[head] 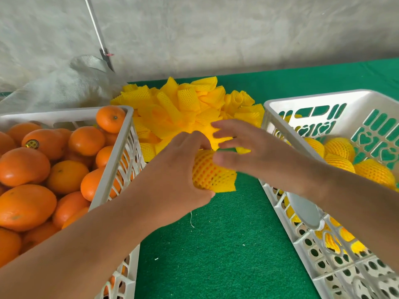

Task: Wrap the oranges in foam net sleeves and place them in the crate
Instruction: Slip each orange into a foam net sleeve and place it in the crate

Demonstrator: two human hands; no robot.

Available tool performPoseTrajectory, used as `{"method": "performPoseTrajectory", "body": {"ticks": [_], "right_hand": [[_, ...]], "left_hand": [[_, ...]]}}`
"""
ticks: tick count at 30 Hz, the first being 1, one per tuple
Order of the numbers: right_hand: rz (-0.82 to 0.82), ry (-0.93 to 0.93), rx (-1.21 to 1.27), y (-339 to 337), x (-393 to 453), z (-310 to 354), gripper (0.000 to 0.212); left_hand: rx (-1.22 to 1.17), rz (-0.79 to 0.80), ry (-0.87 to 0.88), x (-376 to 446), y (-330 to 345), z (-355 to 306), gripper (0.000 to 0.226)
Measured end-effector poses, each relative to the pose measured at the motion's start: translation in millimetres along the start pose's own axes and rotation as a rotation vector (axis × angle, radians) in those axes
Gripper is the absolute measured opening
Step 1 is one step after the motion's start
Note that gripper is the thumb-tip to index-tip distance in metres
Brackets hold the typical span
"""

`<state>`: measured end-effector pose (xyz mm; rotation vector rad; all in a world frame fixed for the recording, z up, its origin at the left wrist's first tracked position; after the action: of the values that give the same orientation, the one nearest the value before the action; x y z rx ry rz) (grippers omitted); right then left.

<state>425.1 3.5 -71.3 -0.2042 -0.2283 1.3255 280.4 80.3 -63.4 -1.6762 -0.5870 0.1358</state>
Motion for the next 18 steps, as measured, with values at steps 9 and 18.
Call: {"method": "performPoseTrajectory", "body": {"ticks": [9,18], "right_hand": [[0.093,0.059,-0.002,9,-1,0,0.05],[-0.176,0.121,0.506,-32,4,-10,0.033]], "left_hand": [[-0.14,-0.069,-0.001,-4,-8,-1,0.082],[-0.179,0.028,-0.131,-3,-2,6,0.08]]}}
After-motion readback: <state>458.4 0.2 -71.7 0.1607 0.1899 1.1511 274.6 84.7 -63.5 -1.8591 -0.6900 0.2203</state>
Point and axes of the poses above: each hand's wrist, its own x-axis towards the middle knuckle, its own y-axis out of the palm, z = x × y, the point moved 8 cm from there along x, towards the middle knuckle, and after that the axes turned 15 degrees about x, right-handed, at the moved point
